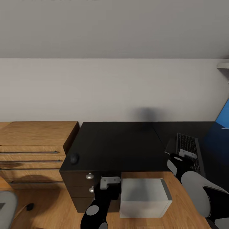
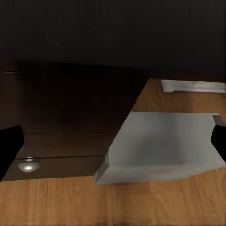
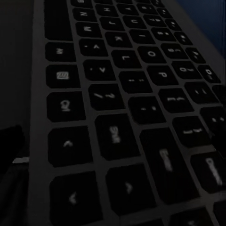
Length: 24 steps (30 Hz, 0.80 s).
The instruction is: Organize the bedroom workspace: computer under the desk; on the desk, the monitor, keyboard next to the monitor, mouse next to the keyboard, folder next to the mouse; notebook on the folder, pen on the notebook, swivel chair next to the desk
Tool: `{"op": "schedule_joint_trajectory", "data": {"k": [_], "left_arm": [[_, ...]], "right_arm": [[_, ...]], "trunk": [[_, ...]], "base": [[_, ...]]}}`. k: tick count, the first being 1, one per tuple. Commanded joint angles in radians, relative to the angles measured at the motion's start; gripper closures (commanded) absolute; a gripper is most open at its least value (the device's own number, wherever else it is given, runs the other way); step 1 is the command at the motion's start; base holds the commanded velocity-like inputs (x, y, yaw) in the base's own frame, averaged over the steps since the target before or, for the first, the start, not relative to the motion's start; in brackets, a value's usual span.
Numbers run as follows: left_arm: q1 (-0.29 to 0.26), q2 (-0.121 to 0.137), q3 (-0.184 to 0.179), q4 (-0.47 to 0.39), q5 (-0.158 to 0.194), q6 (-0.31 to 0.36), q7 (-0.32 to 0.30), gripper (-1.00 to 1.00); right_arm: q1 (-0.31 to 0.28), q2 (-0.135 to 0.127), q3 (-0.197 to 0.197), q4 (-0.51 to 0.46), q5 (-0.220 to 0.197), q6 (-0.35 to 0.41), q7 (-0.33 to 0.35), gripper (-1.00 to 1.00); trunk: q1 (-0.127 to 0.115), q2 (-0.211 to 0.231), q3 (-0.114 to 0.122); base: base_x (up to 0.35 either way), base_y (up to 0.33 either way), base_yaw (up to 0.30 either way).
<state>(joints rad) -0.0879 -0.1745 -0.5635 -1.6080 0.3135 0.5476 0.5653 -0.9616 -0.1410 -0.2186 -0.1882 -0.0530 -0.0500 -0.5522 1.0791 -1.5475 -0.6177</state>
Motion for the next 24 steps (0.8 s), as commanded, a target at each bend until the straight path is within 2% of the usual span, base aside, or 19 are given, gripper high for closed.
{"op": "schedule_joint_trajectory", "data": {"k": [1,12,24], "left_arm": [[-0.001,0.0,-0.002,-0.001,0.01,0.002,0.01,-1.0],[-0.001,0.0,-0.001,-0.001,0.01,0.002,0.01,-1.0],[-0.001,0.0,-0.001,-0.001,0.01,0.003,0.01,-1.0]], "right_arm": [[0.0,0.0,-0.006,0.061,-0.018,-0.005,-0.002,-1.0],[0.0,0.0,-0.006,0.061,-0.018,-0.005,-0.002,-1.0],[0.0,0.001,-0.007,0.058,-0.018,-0.01,-0.002,-1.0]], "trunk": [[0.0,0.0,-0.001],[0.0,0.0,-0.001],[-0.046,0.084,0.036]], "base": [[-0.244,0.0,0.0],[-0.039,0.0,0.0],[0.0,0.0,0.0]]}}
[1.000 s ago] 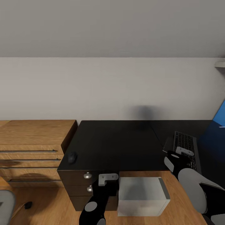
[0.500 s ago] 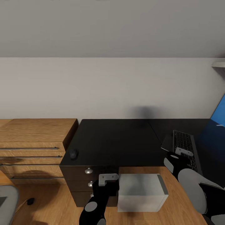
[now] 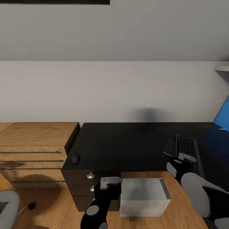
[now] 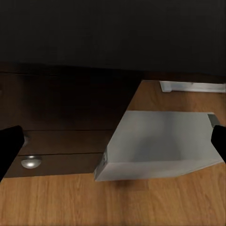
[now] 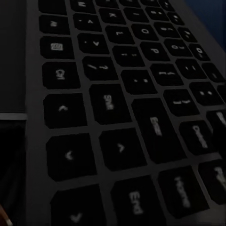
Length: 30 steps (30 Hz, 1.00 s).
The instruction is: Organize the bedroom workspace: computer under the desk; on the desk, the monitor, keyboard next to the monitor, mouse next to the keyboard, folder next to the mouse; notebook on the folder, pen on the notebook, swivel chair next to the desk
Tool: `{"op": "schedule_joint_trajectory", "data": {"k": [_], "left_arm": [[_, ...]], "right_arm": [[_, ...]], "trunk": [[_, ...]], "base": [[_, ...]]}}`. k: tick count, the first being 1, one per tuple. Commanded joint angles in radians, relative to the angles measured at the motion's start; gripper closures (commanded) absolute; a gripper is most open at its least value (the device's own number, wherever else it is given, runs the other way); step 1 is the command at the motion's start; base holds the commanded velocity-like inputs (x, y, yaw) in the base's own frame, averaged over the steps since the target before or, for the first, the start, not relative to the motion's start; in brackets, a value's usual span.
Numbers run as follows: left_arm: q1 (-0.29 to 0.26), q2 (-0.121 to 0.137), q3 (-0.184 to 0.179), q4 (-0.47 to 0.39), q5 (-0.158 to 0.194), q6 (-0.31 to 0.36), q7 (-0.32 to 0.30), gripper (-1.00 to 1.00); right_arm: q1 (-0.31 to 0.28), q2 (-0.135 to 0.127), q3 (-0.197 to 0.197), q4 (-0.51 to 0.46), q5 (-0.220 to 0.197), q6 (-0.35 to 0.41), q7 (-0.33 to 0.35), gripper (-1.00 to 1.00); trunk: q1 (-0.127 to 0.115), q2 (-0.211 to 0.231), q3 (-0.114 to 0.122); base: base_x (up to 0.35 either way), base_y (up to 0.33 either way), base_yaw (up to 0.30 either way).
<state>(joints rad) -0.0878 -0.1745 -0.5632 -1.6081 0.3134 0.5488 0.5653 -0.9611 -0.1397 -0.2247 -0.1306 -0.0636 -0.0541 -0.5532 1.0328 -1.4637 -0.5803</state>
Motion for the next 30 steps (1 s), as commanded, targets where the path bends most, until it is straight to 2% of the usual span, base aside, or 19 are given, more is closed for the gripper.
{"op": "schedule_joint_trajectory", "data": {"k": [1,20,25,30], "left_arm": [[-0.001,0.0,-0.001,-0.001,0.01,0.002,0.01,-1.0],[-0.001,0.0,-0.001,-0.001,0.01,0.003,0.01,-1.0],[-0.001,0.0,-0.003,0.008,0.011,0.005,0.011,-1.0],[-0.001,0.0,-0.003,0.031,0.011,0.007,0.012,-1.0]], "right_arm": [[-0.001,0.0,-0.001,0.0,-0.007,-0.006,-0.001,-1.0],[-0.001,0.003,-0.001,-0.003,-0.008,-0.01,-0.001,-1.0],[-0.001,0.012,-0.001,-0.004,-0.01,-0.06,-0.001,-1.0],[-0.001,0.021,-0.001,-0.006,-0.009,-0.071,-0.003,-1.0]], "trunk": [[-0.004,0.007,0.002],[-0.077,0.14,0.062],[-0.096,0.175,0.077],[-0.115,0.21,0.093]], "base": [[0.0,0.0,0.0],[0.0,0.0,0.0],[0.0,0.0,0.0],[0.0,0.0,0.0]]}}
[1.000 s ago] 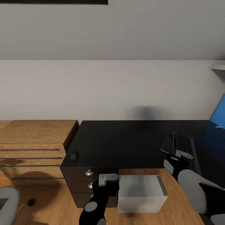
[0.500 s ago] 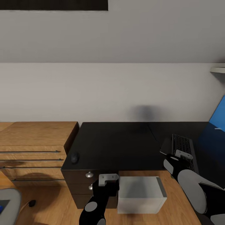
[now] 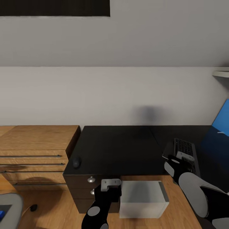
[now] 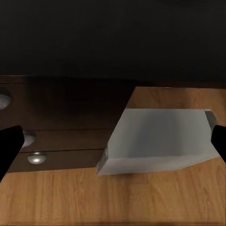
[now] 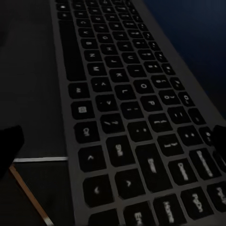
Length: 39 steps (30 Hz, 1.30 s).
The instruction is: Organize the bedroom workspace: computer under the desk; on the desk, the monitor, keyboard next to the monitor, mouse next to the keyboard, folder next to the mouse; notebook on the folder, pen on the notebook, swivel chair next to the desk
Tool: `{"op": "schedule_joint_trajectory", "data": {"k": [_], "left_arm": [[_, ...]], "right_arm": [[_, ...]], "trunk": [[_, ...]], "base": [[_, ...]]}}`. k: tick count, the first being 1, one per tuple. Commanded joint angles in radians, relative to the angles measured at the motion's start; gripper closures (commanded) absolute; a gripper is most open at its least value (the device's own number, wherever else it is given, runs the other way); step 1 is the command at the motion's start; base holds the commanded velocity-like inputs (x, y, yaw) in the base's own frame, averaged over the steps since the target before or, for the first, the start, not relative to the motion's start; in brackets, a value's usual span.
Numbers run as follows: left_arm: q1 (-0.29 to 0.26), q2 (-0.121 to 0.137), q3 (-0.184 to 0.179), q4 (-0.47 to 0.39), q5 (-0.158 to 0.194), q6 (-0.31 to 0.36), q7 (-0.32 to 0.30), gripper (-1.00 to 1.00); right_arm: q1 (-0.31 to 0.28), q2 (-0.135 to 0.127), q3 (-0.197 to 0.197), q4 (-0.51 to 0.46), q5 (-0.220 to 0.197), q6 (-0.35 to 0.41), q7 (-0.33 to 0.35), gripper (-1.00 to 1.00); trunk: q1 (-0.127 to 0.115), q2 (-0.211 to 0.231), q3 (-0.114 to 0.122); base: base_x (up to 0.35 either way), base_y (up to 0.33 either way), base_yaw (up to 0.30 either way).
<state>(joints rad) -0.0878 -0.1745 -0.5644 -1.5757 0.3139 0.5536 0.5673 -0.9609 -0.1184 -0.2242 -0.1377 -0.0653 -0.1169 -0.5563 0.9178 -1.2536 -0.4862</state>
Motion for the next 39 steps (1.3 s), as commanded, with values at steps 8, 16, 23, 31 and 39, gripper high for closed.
{"op": "schedule_joint_trajectory", "data": {"k": [8,16,23,31,39], "left_arm": [[-0.001,0.0,-0.002,0.01,0.01,0.004,0.011,-1.0],[-0.001,0.0,-0.002,0.041,0.01,0.004,0.015,-1.0],[-0.001,0.0,-0.002,0.047,0.01,0.002,0.017,-1.0],[-0.001,0.0,-0.003,0.044,0.009,-0.002,0.016,-1.0],[-0.001,0.0,-0.004,0.043,0.008,-0.004,0.017,-1.0]], "right_arm": [[-0.001,0.011,-0.002,-0.046,-0.009,-0.007,-0.001,-1.0],[0.096,0.062,-0.004,-0.357,-0.016,0.199,-0.001,-1.0],[0.353,0.097,-0.001,-0.817,-0.019,0.368,0.005,-1.0],[0.548,0.207,-0.001,-1.095,-0.02,0.415,0.01,-1.0],[0.569,0.262,-0.001,-1.102,-0.021,0.415,0.01,-1.0]], "trunk": [[-0.031,0.056,0.024],[-0.061,0.112,0.049],[-0.088,0.161,0.071],[-0.096,0.175,0.077],[-0.096,0.175,0.077]], "base": [[0.0,0.0,0.0],[0.0,0.0,0.0],[0.0,0.0,0.0],[0.0,0.0,0.0],[0.0,0.0,0.0]]}}
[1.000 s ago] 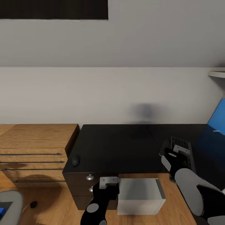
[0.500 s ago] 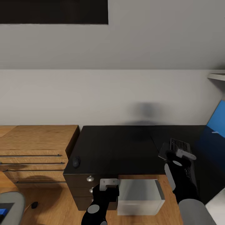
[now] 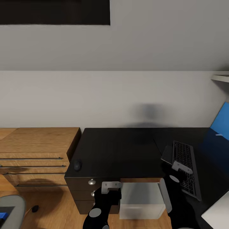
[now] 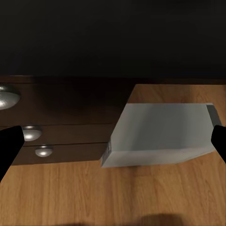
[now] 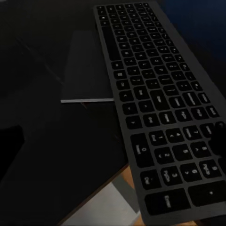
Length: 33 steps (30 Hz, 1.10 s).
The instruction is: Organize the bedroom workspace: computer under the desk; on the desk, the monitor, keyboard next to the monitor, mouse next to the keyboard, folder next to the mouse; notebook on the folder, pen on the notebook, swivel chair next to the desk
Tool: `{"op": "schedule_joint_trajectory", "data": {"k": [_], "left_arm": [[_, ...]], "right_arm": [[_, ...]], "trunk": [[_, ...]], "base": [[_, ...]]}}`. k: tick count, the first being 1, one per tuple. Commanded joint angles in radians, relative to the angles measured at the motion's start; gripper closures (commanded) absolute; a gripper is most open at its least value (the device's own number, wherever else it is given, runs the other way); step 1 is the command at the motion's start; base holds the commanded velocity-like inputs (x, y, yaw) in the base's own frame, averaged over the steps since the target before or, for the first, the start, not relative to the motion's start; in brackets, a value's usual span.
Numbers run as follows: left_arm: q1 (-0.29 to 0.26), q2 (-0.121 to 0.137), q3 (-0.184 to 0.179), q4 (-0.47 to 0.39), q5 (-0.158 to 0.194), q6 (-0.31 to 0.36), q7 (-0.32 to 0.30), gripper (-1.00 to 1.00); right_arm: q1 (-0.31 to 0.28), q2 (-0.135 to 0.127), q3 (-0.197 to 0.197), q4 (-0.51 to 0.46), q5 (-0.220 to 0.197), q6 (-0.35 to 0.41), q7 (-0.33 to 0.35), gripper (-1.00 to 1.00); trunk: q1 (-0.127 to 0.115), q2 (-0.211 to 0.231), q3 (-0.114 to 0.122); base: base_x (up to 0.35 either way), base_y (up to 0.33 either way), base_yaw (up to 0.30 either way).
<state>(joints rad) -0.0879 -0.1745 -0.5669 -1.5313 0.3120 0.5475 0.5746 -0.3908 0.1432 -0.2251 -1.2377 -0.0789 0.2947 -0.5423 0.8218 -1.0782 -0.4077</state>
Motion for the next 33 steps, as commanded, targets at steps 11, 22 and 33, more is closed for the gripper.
{"op": "schedule_joint_trajectory", "data": {"k": [11,22,33], "left_arm": [[-0.001,0.0,-0.004,-0.001,0.01,0.002,0.01,-1.0],[-0.001,0.0,-0.002,0.0,0.012,0.003,0.007,-1.0],[-0.001,0.0,-0.001,0.0,0.012,0.004,0.002,-1.0]], "right_arm": [[0.001,0.007,0.003,-0.002,-0.008,0.003,-0.004,-1.0],[0.001,0.006,0.029,0.089,-0.01,-0.066,-0.002,-1.0],[0.001,0.004,0.03,0.113,-0.039,-0.074,0.026,-1.0]], "trunk": [[0.0,-0.001,-0.001],[0.0,-0.001,-0.001],[0.0,-0.001,-0.003]], "base": [[0.0,0.0,0.0],[-0.159,0.086,-0.039],[-0.228,0.249,-0.238]]}}
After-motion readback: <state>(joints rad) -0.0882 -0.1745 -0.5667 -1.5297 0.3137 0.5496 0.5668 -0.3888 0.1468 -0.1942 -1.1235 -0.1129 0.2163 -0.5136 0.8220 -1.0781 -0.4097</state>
